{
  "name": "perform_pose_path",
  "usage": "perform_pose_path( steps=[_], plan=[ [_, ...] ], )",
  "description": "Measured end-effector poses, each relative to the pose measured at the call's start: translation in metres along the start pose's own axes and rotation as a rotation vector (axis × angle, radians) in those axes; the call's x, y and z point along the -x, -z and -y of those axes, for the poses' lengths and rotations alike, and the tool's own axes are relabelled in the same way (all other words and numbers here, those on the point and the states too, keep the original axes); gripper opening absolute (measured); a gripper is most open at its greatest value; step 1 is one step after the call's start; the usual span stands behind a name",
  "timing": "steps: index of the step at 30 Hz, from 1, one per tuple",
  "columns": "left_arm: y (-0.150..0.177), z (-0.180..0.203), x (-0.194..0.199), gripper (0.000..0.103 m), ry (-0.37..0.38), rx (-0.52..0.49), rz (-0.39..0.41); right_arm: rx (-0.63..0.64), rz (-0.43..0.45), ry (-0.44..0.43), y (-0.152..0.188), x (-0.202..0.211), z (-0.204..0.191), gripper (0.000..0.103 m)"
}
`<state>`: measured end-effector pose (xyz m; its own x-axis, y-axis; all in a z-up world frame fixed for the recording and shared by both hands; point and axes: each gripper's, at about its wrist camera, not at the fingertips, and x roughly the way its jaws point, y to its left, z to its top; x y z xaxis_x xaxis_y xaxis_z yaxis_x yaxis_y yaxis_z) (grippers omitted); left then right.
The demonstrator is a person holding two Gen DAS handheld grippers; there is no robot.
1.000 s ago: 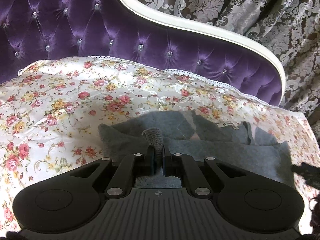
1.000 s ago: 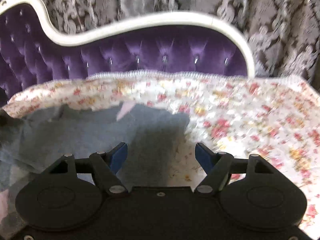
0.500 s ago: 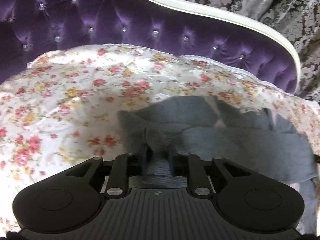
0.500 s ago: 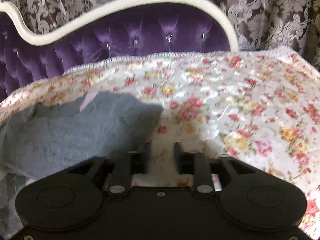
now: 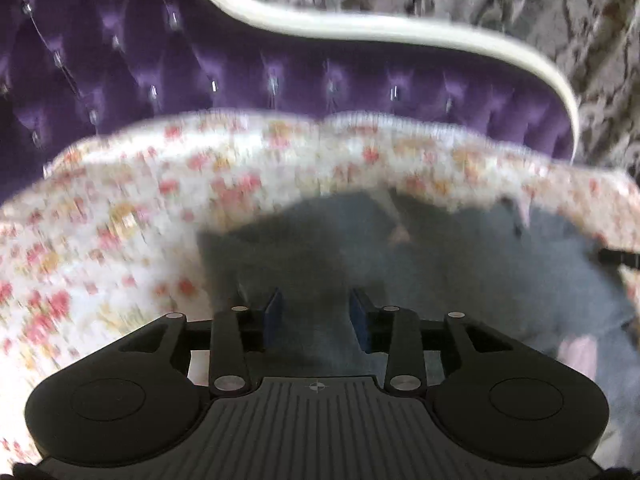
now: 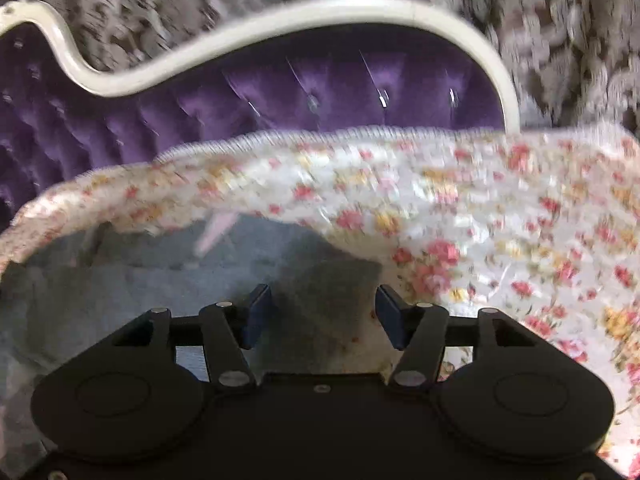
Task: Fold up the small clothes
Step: 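Open the left gripper to release the sleeve and pull it back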
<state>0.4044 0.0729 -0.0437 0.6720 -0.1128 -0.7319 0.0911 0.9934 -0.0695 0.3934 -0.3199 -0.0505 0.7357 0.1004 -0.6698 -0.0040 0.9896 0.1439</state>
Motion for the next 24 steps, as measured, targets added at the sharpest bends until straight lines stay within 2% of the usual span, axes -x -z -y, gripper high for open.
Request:
perform_pose_path(
  steps=[1, 2, 3, 5, 7, 11, 15, 18, 19, 22, 23, 24],
  plan=[
    [0.006, -0.001, -0.008, 0.036, -0.004, 0.014, -0.029, -0.012, -0.027, 0.035, 0.0, -0.009, 0.005, 0.063],
    [0.011, -0.002, -0.011, 0.036, -0.01, 0.018, -0.017, -0.013, -0.042, 0.073, 0.002, -0.015, 0.01, 0.062],
    [0.017, 0.0, -0.011, 0.037, -0.019, -0.007, 0.017, -0.006, -0.019, 0.082, 0.002, -0.016, 0.015, 0.064],
    [0.02, 0.006, -0.01, 0.038, -0.042, -0.069, 0.026, 0.002, -0.022, 0.107, -0.001, -0.016, 0.021, 0.064],
    [0.02, 0.01, -0.01, 0.038, -0.057, -0.082, 0.027, 0.011, -0.013, 0.108, -0.005, -0.007, 0.023, 0.064],
    [0.019, 0.008, -0.01, 0.039, -0.047, -0.052, 0.033, 0.028, 0.051, 0.011, 0.002, 0.031, 0.015, 0.066],
    [0.023, 0.006, -0.007, 0.039, -0.035, -0.042, 0.045, 0.112, 0.014, -0.039, 0.021, 0.046, 0.003, 0.067],
    [0.024, 0.006, -0.008, 0.04, -0.034, -0.031, 0.048, 0.174, -0.06, 0.037, 0.044, 0.038, 0.007, 0.067],
    [0.024, 0.006, -0.008, 0.04, -0.036, -0.029, 0.05, 0.175, -0.04, 0.067, 0.05, 0.038, 0.012, 0.067],
    [0.024, 0.009, -0.009, 0.052, -0.025, -0.039, 0.055, 0.113, -0.043, 0.094, 0.053, 0.04, 0.028, 0.07],
    [0.024, 0.01, -0.009, 0.063, -0.014, -0.043, 0.056, 0.113, -0.045, 0.111, 0.052, 0.042, 0.029, 0.07],
    [0.024, 0.011, -0.01, 0.079, 0.004, -0.048, 0.054, 0.118, -0.042, 0.124, 0.051, 0.043, 0.03, 0.07]
  ],
)
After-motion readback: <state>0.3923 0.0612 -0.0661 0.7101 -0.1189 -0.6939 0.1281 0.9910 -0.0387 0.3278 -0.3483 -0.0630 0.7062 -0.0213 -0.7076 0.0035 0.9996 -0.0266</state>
